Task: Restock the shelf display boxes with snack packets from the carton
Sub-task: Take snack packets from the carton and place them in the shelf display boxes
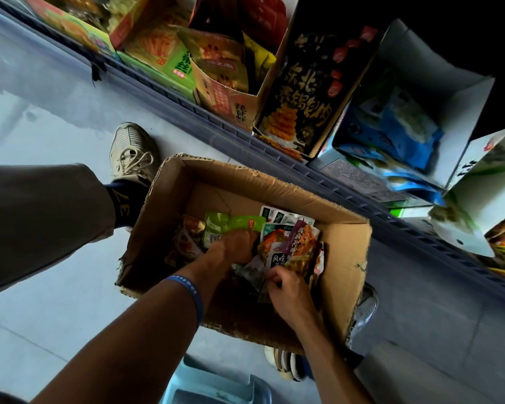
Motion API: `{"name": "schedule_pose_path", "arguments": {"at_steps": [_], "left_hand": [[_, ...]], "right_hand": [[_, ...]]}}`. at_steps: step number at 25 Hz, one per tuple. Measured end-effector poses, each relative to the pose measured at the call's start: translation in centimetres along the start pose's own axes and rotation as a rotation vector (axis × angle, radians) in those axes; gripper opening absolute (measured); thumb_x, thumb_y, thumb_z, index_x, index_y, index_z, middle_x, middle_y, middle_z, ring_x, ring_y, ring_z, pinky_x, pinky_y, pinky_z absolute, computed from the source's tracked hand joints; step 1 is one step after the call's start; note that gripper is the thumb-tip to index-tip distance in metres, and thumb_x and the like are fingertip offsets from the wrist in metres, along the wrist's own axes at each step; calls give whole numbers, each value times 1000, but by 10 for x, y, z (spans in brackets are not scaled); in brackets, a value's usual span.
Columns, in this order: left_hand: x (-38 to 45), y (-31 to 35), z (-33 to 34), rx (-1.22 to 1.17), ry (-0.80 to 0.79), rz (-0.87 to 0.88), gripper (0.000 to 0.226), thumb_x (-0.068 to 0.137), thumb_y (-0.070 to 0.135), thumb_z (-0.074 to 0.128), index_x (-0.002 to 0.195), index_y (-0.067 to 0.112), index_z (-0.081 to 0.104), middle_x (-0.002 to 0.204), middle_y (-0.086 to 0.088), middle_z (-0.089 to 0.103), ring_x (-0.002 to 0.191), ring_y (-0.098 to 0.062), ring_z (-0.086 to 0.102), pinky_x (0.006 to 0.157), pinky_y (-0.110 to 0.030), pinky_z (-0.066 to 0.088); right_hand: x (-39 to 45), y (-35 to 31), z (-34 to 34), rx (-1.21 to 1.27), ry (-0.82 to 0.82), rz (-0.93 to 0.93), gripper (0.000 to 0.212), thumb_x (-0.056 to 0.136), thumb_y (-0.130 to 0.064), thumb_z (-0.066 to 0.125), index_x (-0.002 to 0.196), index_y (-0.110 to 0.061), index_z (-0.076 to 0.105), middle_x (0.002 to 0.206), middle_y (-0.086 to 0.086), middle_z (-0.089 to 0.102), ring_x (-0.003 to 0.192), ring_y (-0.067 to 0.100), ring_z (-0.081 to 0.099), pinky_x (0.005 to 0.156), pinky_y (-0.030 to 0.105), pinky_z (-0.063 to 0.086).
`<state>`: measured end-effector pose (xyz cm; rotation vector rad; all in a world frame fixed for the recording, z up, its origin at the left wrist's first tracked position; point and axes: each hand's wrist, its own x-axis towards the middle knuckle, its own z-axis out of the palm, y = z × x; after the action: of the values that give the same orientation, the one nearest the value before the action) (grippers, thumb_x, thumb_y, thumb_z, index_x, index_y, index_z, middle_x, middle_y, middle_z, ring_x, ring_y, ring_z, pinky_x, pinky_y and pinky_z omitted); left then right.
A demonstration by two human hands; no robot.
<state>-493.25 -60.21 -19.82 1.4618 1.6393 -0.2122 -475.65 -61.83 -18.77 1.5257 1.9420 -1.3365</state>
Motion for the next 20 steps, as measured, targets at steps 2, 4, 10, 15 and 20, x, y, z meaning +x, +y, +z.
{"name": "schedule_pose_path", "arguments": {"at_steps": [2,4,10,15,20], "left_hand": [[4,-15,21,-72,-42,-48,34,91,18,61,124,9,63,123,-17,65,113,-33,62,87,-32,50],[1,-25,15,-292,-68,-44,31,86,17,67,116,12,69,115,-12,70,105,-28,66,84,-32,55],[-57,-58,-35,-739,59,-104,16,81,4,77,79,18,71,64,12,71,62,-1,66,62,-20,53],[-113,-47,-64,-1065,227,-15,14,84,-4,71,97,1,72,83,-5,77,73,-16,73,70,-28,59],[-153,-9,-94,-978,220,122,20,83,2,75,103,2,72,99,-15,76,88,-25,73,80,-33,60]], "right_hand": [[-2,1,-2,21,20,-4,17,95,-15,58,104,-23,69,105,-7,71,97,13,65,82,33,55],[-3,2,-6,55,32,2,14,96,-14,58,101,-23,69,104,-6,70,96,13,66,81,33,56],[-6,-14,-23,353,52,138,15,93,-21,63,85,-32,66,98,-1,71,88,20,69,82,40,58],[-34,-63,-49,691,127,-8,13,91,-39,66,100,-29,68,97,-8,71,94,11,66,73,29,53],[-58,-120,-82,731,247,-210,61,73,-58,79,124,-29,64,115,-11,72,107,9,66,95,33,50]]}}
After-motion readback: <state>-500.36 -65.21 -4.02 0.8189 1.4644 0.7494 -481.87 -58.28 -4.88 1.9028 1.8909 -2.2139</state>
